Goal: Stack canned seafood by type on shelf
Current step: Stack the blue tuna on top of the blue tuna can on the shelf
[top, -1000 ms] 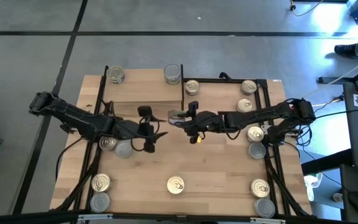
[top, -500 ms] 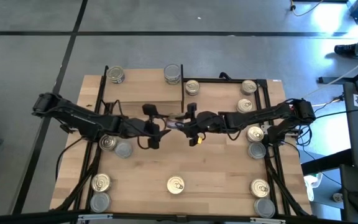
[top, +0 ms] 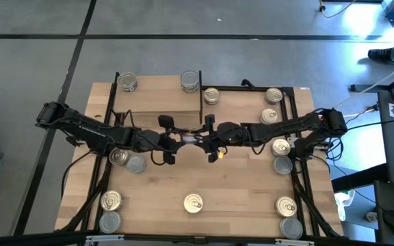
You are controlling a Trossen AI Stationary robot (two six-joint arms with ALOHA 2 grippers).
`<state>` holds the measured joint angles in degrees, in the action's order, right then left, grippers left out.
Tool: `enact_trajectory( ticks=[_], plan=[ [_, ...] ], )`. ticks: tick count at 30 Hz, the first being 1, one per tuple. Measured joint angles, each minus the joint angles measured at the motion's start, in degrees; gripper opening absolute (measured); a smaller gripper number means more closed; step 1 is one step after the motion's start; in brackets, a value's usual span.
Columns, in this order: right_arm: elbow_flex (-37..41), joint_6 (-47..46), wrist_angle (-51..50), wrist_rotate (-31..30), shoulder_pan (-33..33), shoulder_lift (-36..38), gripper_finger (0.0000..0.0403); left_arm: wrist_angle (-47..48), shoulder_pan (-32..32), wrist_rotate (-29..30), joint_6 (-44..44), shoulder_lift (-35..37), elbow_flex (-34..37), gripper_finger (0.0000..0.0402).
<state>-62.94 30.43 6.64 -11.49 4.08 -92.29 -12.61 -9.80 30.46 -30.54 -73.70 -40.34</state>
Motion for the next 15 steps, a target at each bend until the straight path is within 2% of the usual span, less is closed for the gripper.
enact_trajectory(
  ticks=[3, 7, 10, 15],
  plan=[
    [-0.1, 0.2, -1.6, -2.8, 0.2, 0.6, 0.029, 0.4, -0.1, 1.9, -0.7, 0.1, 0.0, 0.0189],
    [-0.1, -0.2, -9.6, -12.2, 2.3, 4.8, 0.0351, 5.3, -1.1, 10.9, -0.9, 1.1, -2.4, 0.0189],
    [-0.1, -4.1, -18.0, -16.0, 3.2, 8.5, 0.0369, 13.1, -1.8, 20.2, 0.7, 1.2, -6.4, 0.0189],
    [0.7, -13.9, -30.0, -12.3, 2.9, 12.1, 0.0374, 26.7, -1.0, 31.9, 4.1, 1.2, -13.4, 0.0189]
  ],
)
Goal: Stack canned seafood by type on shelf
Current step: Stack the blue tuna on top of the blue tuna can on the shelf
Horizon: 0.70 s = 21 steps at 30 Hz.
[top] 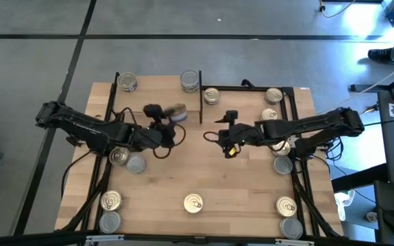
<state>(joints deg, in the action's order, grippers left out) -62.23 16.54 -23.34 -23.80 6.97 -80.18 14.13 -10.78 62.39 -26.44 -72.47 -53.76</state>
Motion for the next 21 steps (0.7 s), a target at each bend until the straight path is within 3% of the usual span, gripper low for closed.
enact_trajectory(
  ticks=[6, 14, 21],
  plan=[
    [8.1, -4.5, 2.7, 2.9, 0.2, 0.7, 0.0375, 10.1, 5.0, 9.5, 2.9, 0.0, -6.8, 0.0189],
    [20.7, -8.1, 19.6, 3.4, 0.1, 0.7, 0.0376, 22.8, 18.9, 10.2, 9.7, 0.0, -9.4, 0.0189],
    [26.5, -10.3, 28.3, 2.4, 0.1, 0.7, 0.0376, 29.0, 32.5, 8.7, 13.7, 0.0, -9.4, 0.0189]
  ],
)
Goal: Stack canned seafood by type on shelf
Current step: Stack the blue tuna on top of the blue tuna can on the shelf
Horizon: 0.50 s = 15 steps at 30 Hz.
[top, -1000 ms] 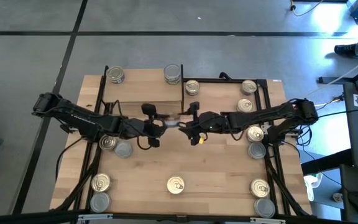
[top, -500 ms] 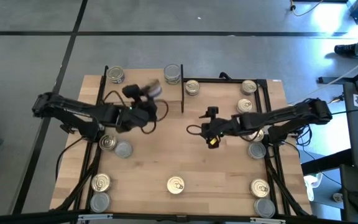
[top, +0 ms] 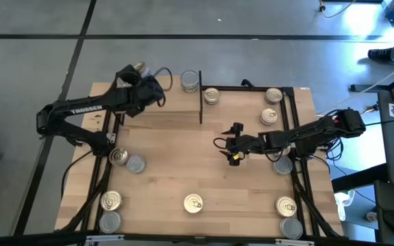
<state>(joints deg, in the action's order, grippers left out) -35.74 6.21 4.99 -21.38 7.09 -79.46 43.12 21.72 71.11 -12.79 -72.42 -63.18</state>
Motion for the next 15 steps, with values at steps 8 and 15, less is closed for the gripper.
enact_trajectory(
  ticks=[8, 15],
  plan=[
    [1.3, 0.0, 2.7, 0.0, 0.0, 0.0, 0.0376, 14.6, 9.2, -10.3, 9.1, -3.5, -8.1, 0.0188],
    [1.3, 0.0, 2.7, 0.0, 0.0, -0.2, 0.0376, 38.0, 11.7, -15.0, 23.7, -12.1, -17.5, 0.0189]
  ],
)
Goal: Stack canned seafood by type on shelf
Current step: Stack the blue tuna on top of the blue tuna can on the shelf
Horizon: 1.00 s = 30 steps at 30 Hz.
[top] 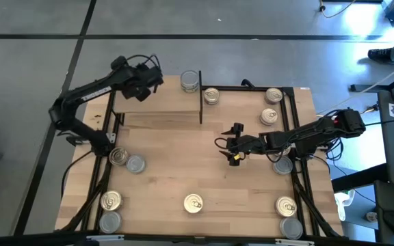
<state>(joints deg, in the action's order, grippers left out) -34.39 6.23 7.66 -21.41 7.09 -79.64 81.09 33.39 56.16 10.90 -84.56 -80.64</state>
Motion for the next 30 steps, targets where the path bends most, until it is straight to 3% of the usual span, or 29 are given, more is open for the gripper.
enact_trajectory(
  ticks=[10, 23, 30],
  plan=[
    [0.0, 0.0, -0.2, 0.0, 0.0, -0.1, 0.0376, 2.6, 2.1, 4.6, 2.7, -5.0, 0.2, 0.0188],
    [0.0, 0.0, -0.2, 0.0, 0.0, -0.1, 0.0376, 2.0, 5.0, 4.1, 0.9, -5.0, 0.2, 0.0189],
    [0.0, 0.0, -0.2, 0.0, 0.0, -0.1, 0.0376, 2.0, 5.1, 0.7, 0.7, -5.0, 0.2, 0.0234]
  ],
)
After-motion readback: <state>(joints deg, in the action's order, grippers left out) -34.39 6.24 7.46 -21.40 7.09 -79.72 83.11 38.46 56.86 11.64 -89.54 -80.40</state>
